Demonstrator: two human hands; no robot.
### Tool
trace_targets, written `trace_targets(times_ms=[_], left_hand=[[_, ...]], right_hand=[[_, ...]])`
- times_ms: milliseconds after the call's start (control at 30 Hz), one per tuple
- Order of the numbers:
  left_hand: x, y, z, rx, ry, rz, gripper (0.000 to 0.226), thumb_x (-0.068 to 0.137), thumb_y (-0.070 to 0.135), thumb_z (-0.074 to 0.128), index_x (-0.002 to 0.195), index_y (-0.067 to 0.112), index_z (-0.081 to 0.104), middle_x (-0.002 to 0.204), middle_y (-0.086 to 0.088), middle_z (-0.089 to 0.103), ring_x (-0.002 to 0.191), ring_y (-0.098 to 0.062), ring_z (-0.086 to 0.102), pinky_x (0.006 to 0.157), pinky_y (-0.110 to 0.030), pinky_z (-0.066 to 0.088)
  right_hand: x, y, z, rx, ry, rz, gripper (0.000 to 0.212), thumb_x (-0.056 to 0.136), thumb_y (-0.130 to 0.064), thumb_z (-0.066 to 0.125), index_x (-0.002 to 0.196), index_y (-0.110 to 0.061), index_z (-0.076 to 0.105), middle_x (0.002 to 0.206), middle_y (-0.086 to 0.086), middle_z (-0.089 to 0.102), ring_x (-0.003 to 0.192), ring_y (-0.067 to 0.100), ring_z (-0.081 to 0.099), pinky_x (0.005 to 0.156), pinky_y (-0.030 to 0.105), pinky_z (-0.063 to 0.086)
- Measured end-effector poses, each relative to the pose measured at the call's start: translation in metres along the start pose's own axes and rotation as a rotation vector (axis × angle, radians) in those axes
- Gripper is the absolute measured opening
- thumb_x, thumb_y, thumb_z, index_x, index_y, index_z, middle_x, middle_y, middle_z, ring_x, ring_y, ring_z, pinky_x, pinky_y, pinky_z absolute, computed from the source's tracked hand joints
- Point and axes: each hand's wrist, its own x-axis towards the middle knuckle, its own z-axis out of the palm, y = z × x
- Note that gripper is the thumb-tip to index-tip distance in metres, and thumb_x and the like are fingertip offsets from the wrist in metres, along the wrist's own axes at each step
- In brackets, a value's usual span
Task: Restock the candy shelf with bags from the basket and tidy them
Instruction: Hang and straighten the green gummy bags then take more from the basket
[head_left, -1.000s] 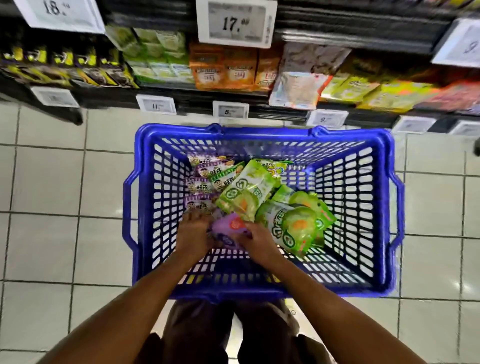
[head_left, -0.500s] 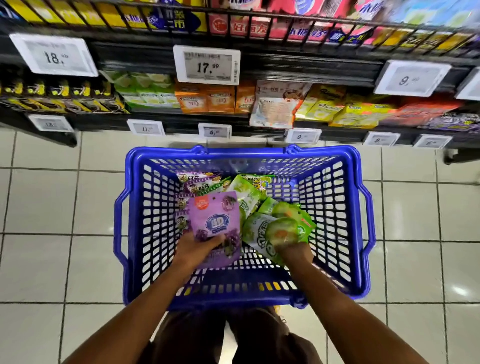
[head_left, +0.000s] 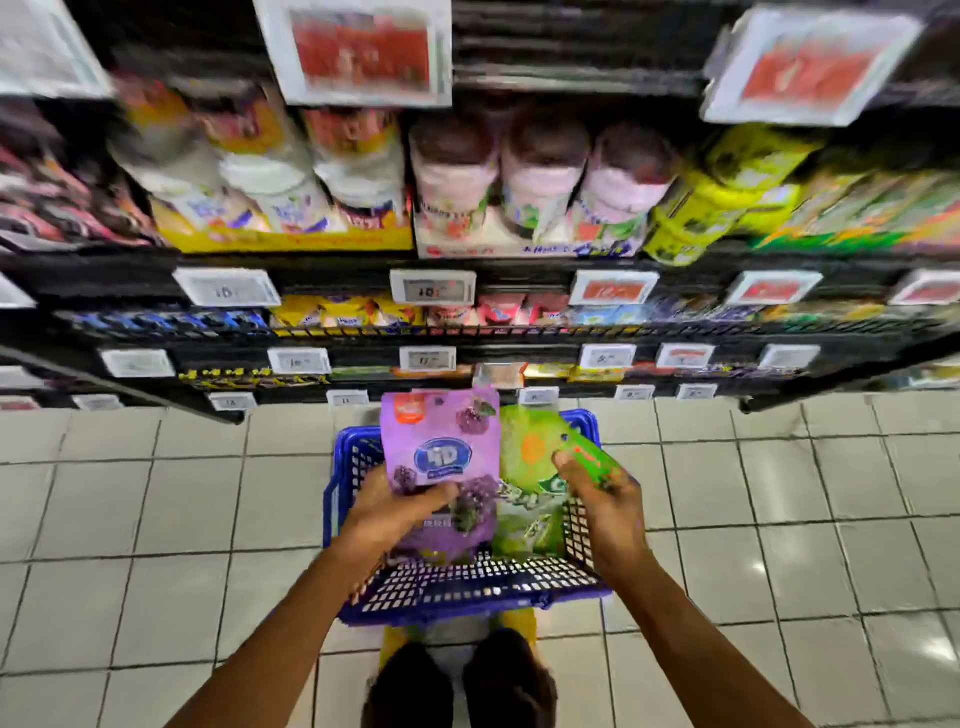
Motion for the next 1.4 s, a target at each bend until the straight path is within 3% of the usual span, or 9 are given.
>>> trace_targets(times_ms=[100, 267, 367, 467, 667, 800, 900, 1000, 1400], left_hand=[[-0.051, 0.086, -0.002, 0.000, -0.093, 0.060, 0.032, 0.077, -0.008, 0.072, 0.102, 0.011, 0.068, 0.087, 0.002, 0.077, 0.081, -0.009, 0.071, 0.076, -0.027, 0.054], [-0.134, 0.236, 0.007, 0.059, -0.180, 0.301, 0.047, 0.064, -0.009, 0.083, 0.106, 0.004, 0.067, 0.083, -0.002, 0.074, 0.073, -0.009, 0.068, 0.076, -0.033, 0.057], [-0.175, 0.318, 0.009, 0.074, -0.214, 0.469, 0.038, 0.067, -0.008, 0.082, 0.100, 0.005, 0.069, 0.069, 0.014, 0.073, 0.067, -0.002, 0.068, 0.067, -0.022, 0.057], [-0.215, 0.393, 0.013, 0.066, -0.239, 0.641, 0.030, 0.074, -0.010, 0.075, 0.093, 0.013, 0.070, 0.078, 0.011, 0.076, 0.072, -0.001, 0.071, 0.061, -0.013, 0.053], [-0.273, 0.508, 0.038, -0.065, -0.229, 0.883, 0.032, 0.062, 0.015, 0.080, 0.094, 0.013, 0.074, 0.091, 0.000, 0.077, 0.086, -0.016, 0.072, 0.084, -0.033, 0.056], [-0.309, 0.560, 0.062, -0.143, -0.273, 1.023, 0.039, 0.059, 0.037, 0.080, 0.097, 0.032, 0.077, 0.101, 0.007, 0.076, 0.094, -0.009, 0.072, 0.079, -0.018, 0.054], [-0.323, 0.587, 0.081, -0.182, -0.246, 1.069, 0.035, 0.058, 0.040, 0.079, 0.093, 0.042, 0.076, 0.098, 0.008, 0.076, 0.094, -0.009, 0.072, 0.078, -0.018, 0.054], [-0.325, 0.611, 0.100, -0.254, -0.219, 1.092, 0.024, 0.069, 0.021, 0.077, 0.087, 0.037, 0.078, 0.094, 0.007, 0.077, 0.088, -0.007, 0.072, 0.072, -0.015, 0.054], [-0.311, 0.685, 0.127, -0.393, 0.017, 1.068, 0.007, 0.082, 0.012, 0.074, 0.087, 0.017, 0.073, 0.085, 0.005, 0.077, 0.076, -0.009, 0.073, 0.061, -0.021, 0.056]], right_hand=[[-0.049, -0.091, 0.010, 0.085, -0.031, -0.086, 0.050, 0.066, -0.042, 0.084, 0.099, -0.007, 0.073, 0.102, 0.019, 0.073, 0.091, 0.028, 0.069, 0.088, 0.045, 0.054], [-0.133, -0.243, 0.019, 0.199, -0.005, -0.305, 0.038, 0.065, -0.040, 0.076, 0.092, -0.014, 0.076, 0.096, 0.008, 0.076, 0.080, 0.016, 0.071, 0.073, 0.029, 0.057], [-0.179, -0.323, 0.018, 0.186, -0.025, -0.471, 0.043, 0.070, -0.042, 0.071, 0.095, -0.008, 0.073, 0.092, 0.008, 0.077, 0.074, 0.012, 0.070, 0.063, 0.022, 0.055], [-0.221, -0.398, 0.014, 0.180, -0.049, -0.640, 0.045, 0.077, -0.041, 0.065, 0.101, -0.002, 0.070, 0.095, 0.010, 0.076, 0.076, 0.014, 0.069, 0.062, 0.022, 0.054], [-0.284, -0.511, -0.006, 0.252, -0.111, -0.927, 0.042, 0.073, -0.040, 0.069, 0.102, -0.010, 0.071, 0.103, 0.008, 0.074, 0.087, 0.015, 0.068, 0.073, 0.034, 0.055], [-0.304, -0.567, -0.018, 0.254, -0.120, -1.100, 0.036, 0.077, -0.035, 0.068, 0.106, -0.014, 0.067, 0.100, -0.001, 0.076, 0.086, 0.009, 0.070, 0.071, 0.021, 0.055], [-0.304, -0.603, -0.024, 0.283, -0.131, -1.134, 0.025, 0.089, -0.024, 0.062, 0.111, -0.014, 0.064, 0.107, 0.006, 0.074, 0.096, 0.020, 0.069, 0.082, 0.035, 0.056], [-0.295, -0.636, -0.033, 0.290, -0.162, -1.160, 0.016, 0.092, -0.026, 0.064, 0.107, -0.020, 0.066, 0.109, 0.014, 0.072, 0.100, 0.033, 0.067, 0.091, 0.051, 0.053], [-0.247, -0.739, -0.029, 0.274, -0.295, -1.171, 0.017, 0.089, -0.022, 0.067, 0.104, -0.015, 0.067, 0.102, 0.008, 0.074, 0.088, 0.022, 0.070, 0.081, 0.040, 0.056]])
